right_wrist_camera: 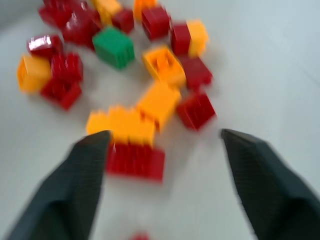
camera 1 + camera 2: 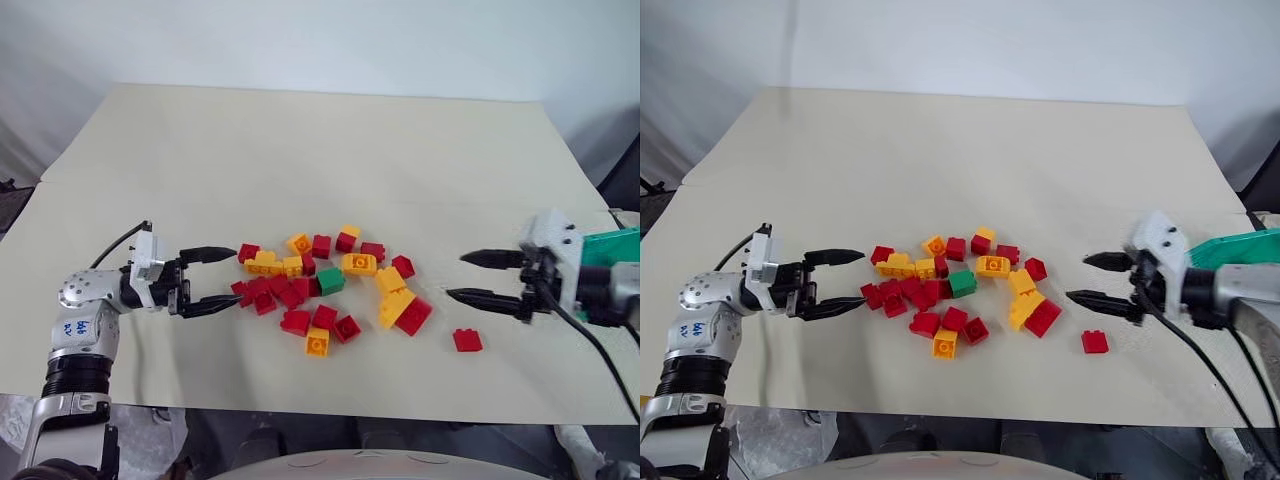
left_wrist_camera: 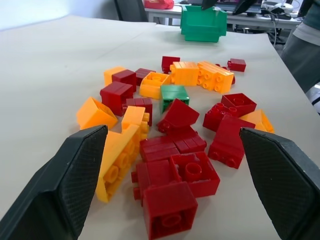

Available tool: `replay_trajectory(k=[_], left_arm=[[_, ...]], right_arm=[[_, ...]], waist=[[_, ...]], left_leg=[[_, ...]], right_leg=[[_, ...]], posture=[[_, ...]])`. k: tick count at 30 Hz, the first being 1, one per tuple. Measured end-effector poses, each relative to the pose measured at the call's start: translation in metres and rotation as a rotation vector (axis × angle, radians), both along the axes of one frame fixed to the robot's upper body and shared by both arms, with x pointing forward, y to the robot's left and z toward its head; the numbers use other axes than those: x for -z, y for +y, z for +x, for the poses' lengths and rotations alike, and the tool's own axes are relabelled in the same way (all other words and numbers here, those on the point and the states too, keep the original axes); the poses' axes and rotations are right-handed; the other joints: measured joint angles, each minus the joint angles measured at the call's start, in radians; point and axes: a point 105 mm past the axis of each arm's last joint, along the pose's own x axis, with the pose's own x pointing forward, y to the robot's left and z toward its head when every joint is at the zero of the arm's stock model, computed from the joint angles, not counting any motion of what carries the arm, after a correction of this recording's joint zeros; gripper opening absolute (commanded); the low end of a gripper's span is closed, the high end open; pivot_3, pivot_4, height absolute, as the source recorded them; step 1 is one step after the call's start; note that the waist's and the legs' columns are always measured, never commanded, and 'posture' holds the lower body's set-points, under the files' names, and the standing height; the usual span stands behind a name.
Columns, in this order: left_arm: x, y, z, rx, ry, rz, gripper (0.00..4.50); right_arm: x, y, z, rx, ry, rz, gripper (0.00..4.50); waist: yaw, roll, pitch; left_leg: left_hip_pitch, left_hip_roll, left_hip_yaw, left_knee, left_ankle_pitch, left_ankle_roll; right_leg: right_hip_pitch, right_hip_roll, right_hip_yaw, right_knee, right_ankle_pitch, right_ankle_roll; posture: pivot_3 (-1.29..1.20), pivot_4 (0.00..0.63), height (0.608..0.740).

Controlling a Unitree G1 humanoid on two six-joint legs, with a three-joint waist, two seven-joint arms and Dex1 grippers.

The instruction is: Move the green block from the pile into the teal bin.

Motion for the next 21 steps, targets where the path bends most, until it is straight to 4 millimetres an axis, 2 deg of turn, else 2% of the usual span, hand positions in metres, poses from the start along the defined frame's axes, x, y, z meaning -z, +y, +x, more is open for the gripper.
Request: replay_trajectory(k=[4, 7, 9, 13, 21], left_arm=[[0.001, 0.001, 0.000, 0.002, 0.003, -0.001, 4.50], [-0.001, 0.003, 0.000, -0.009, -0.002, -0.003, 4.50], [-0.002, 0.006, -0.001, -0.019, -0.005, -0.002, 4.50], [0.000, 0.010, -0.004, -0.045, -0.007, -0.002, 4.50], [0.006, 0.009, -0.012, -0.072, -0.007, -0.005, 4.50]], right_arm=[[-0.008, 0.003, 0.000, -0.023, -0.025, -0.011, 4.46], [-0.012, 0.014, 0.002, -0.052, -0.034, -0.010, 4.46], [-0.011, 0.028, 0.005, -0.085, -0.023, -0.013, 4.46], [-0.001, 0.081, 0.018, -0.246, 0.057, -0.042, 4.46], [0.025, 0.142, 0.064, -0.339, 0.145, -0.219, 4.46]], waist=[[-0.001, 0.000, 0.000], [0.000, 0.000, 0.000], [-0.001, 0.000, 0.000], [-0.011, 0.000, 0.000], [-0.002, 0.001, 0.001]], left_leg=[[0.001, 0.001, 0.000, 0.001, 0.000, 0.000], [0.001, 0.001, -0.001, 0.001, 0.000, 0.000], [0.001, 0.002, -0.003, 0.001, 0.000, 0.000], [0.001, 0.003, -0.004, 0.001, 0.000, -0.001], [-0.007, 0.001, -0.001, 0.002, 0.001, -0.001]], right_leg=[[0.000, 0.000, 0.001, 0.000, 0.000, 0.000], [0.000, 0.000, 0.001, 0.001, 0.000, 0.000], [-0.001, 0.000, 0.001, 0.001, 0.000, 0.000], [-0.005, -0.002, 0.003, 0.003, 0.000, 0.000], [-0.015, -0.003, 0.002, 0.010, 0.000, -0.001]], posture=[[0.00, 0.150, 0.740], [0.00, 0.150, 0.740], [0.00, 0.150, 0.740], [0.00, 0.150, 0.740], [0.00, 0.150, 0.740]])
